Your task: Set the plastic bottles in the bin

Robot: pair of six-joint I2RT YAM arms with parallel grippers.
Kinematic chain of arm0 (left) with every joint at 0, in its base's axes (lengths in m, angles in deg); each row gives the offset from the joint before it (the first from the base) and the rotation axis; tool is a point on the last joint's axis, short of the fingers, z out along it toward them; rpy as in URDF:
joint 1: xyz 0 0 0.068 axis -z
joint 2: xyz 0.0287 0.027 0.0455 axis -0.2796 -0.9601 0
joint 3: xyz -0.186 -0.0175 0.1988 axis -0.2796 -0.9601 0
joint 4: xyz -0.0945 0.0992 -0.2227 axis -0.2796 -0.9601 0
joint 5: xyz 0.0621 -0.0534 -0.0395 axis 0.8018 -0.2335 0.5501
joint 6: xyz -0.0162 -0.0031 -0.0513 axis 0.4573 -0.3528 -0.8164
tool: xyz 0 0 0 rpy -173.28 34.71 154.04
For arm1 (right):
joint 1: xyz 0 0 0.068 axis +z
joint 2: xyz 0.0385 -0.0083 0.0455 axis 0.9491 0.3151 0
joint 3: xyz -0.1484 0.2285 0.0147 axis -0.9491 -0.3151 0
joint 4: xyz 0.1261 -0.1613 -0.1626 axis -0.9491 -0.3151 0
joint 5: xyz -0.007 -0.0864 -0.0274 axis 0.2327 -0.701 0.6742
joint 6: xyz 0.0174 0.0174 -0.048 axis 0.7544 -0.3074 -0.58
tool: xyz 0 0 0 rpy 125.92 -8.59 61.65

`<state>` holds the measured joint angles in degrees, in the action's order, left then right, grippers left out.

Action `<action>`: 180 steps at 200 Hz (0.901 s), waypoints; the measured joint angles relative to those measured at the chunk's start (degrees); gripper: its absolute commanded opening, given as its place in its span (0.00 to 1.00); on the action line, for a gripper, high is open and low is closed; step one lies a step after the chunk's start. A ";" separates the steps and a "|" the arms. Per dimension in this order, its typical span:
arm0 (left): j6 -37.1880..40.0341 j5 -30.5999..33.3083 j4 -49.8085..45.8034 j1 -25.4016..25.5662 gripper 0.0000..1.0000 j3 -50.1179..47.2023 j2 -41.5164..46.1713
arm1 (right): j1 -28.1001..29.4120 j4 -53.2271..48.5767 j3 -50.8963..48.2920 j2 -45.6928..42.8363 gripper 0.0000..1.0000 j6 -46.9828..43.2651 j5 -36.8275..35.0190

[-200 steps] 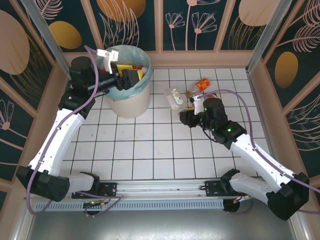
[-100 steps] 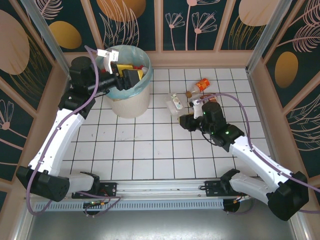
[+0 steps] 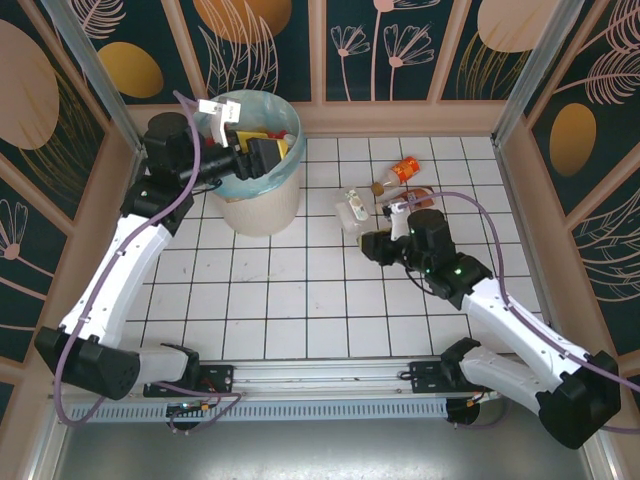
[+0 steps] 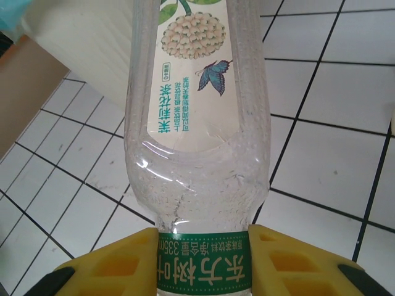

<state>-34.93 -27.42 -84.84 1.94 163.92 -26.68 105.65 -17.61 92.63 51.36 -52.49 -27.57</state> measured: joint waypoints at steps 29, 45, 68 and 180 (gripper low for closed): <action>-1.97 0.00 -0.46 2.16 0.83 0.00 -3.02 | 0.00 0.33 2.97 -0.04 0.25 0.13 0.81; -3.23 0.00 -0.63 3.19 0.84 0.11 -4.63 | 0.00 1.01 5.03 -0.04 0.25 0.17 1.51; -5.33 -0.02 -0.59 4.52 0.88 0.22 -6.69 | 0.13 2.58 8.04 -0.04 0.25 0.20 2.49; -16.44 -2.84 8.48 8.17 0.91 -1.25 -8.52 | 5.51 7.74 12.17 1.86 0.25 0.15 3.30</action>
<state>-51.36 -30.26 -76.35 10.11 162.67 -35.21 111.16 -9.87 104.81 53.22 -52.34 -24.27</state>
